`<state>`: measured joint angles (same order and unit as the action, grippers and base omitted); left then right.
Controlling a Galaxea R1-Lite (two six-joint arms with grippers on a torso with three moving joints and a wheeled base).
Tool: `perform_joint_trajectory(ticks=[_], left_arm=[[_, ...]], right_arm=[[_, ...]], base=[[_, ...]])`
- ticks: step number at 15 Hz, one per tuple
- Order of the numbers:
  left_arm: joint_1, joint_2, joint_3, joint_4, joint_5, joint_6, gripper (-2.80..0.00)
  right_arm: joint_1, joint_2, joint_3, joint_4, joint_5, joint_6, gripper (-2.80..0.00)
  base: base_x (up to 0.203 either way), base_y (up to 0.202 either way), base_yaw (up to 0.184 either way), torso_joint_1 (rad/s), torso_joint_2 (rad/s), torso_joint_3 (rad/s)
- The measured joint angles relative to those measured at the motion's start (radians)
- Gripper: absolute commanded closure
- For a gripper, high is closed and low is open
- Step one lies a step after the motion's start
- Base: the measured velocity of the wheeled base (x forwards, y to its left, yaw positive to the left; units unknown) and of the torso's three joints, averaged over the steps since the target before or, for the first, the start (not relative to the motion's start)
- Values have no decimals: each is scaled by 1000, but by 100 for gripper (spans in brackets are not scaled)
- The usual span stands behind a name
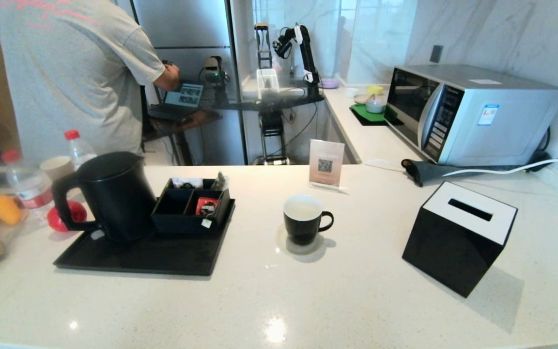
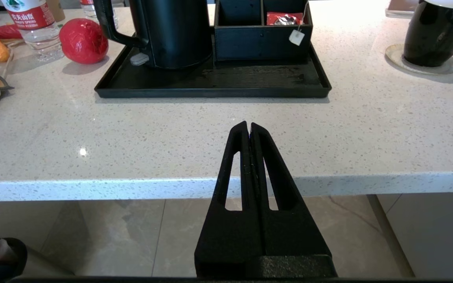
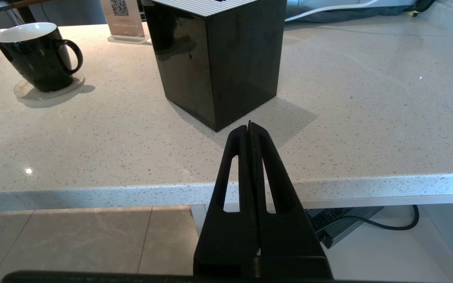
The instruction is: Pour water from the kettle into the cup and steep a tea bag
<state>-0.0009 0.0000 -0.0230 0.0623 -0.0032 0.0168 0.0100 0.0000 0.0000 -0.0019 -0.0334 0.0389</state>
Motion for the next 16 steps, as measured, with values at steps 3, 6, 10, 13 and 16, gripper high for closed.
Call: perform_joint_trajectory(ticks=[3,6,10,13,16], left_arm=[[0,0,0,0,0,0,0],[0,0,0,0,0,0,0],[0,0,0,0,0,0,0],[0,0,0,0,0,0,0],[0,0,0,0,0,-1,0]], right_arm=[[0,0,0,0,0,0,0],[0,0,0,0,0,0,0],[0,0,0,0,0,0,0],[0,0,0,0,0,1,0],[0,0,0,0,0,0,0]], base=[[0,0,0,0,0,0],[0,0,0,0,0,0],[0,0,0,0,0,0],[0,0,0,0,0,0],[0,0,0,0,0,0]])
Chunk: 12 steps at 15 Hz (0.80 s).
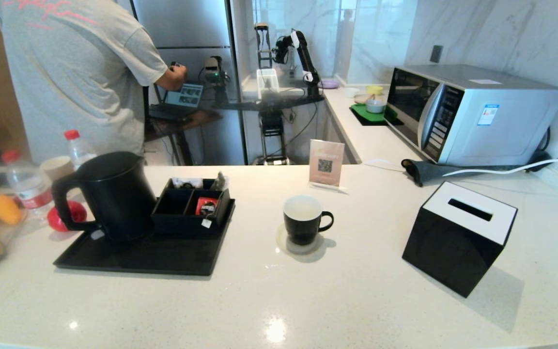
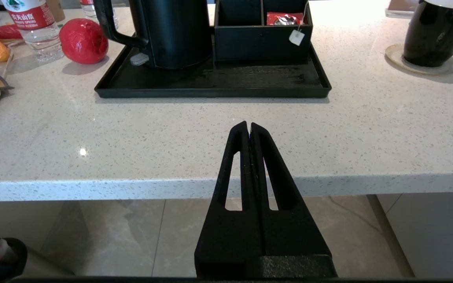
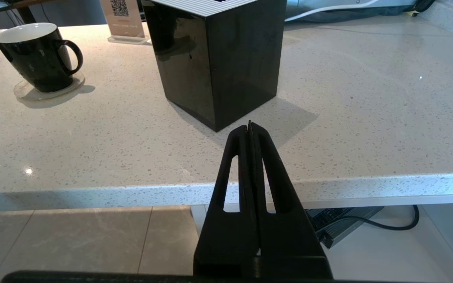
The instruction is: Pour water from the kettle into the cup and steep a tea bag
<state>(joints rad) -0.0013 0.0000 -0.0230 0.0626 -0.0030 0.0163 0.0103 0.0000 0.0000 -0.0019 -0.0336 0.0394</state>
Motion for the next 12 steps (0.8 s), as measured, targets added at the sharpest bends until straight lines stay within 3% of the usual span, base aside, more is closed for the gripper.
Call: perform_joint_trajectory(ticks=[12], left_arm=[[0,0,-2,7,2,-5,0]], right_arm=[[-1,0,0,0,0,0,0]], base=[[0,0,0,0,0,0]])
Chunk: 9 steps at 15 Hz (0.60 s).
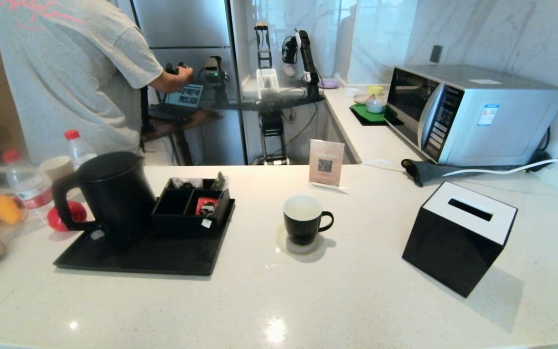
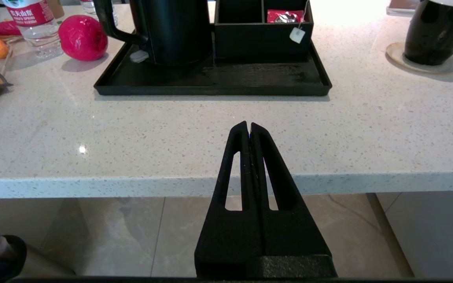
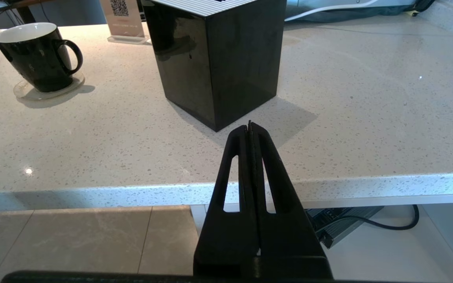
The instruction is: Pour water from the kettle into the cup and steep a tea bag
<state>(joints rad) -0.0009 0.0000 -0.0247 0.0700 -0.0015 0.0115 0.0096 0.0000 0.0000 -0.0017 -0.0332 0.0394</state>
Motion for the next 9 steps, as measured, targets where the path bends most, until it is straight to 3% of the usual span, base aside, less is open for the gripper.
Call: perform_joint_trajectory(ticks=[5,9], left_arm=[[1,20,-38,-1,15,5,0],[-5,214,-208,-11,60,4,0]], right_arm=[[0,0,0,-1,0,0,0],[0,0,0,0,0,0,0]], base=[[0,0,0,0,0,0],[0,0,0,0,0,0]])
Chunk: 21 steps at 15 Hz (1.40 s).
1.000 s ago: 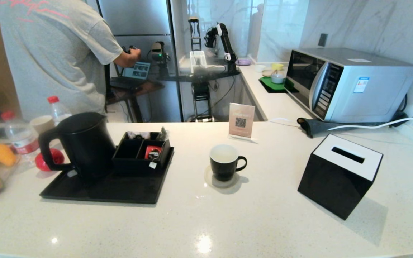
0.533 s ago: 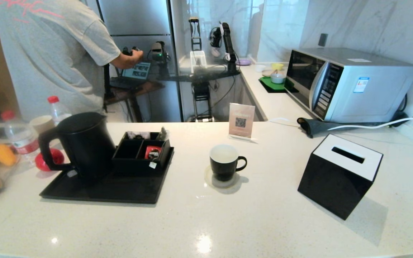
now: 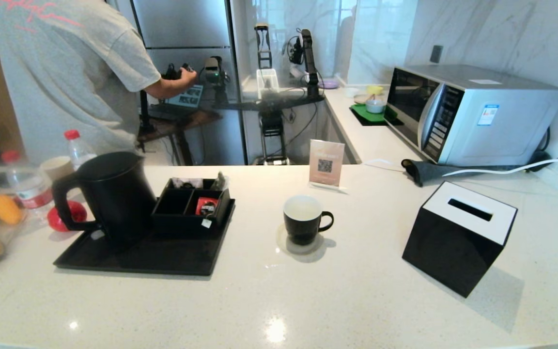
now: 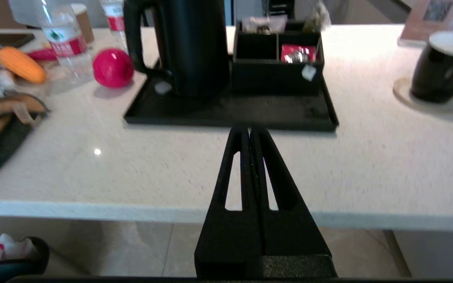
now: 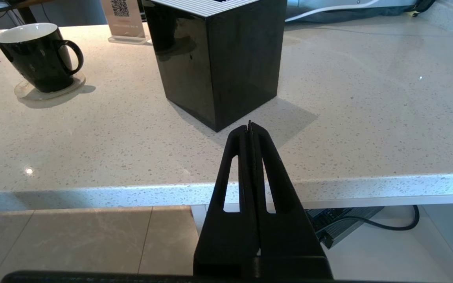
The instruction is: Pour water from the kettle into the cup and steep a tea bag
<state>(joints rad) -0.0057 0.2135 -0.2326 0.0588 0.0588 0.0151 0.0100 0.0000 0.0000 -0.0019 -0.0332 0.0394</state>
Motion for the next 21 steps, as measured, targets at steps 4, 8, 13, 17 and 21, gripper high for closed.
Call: perform_joint_trajectory(ticks=[4,8,13,17,21], left_arm=[[12,320,-204,-112,27,0,0],[142,633,-377,-312,50,0,0],[411,894,-392,-514,50,1,0],[512,1058,-226,-781,49,4,-280],[524,1237,-50,-1096,47,13,-280]], right_arm=[[0,0,0,0,0,0,0],[0,0,0,0,0,0,0],[0,0,0,0,0,0,0],[0,0,0,0,0,1,0],[0,0,0,0,0,0,0]], base=[[0,0,0,0,0,0],[0,0,0,0,0,0],[0,0,0,0,0,0],[0,0,0,0,0,0],[0,0,0,0,0,0]])
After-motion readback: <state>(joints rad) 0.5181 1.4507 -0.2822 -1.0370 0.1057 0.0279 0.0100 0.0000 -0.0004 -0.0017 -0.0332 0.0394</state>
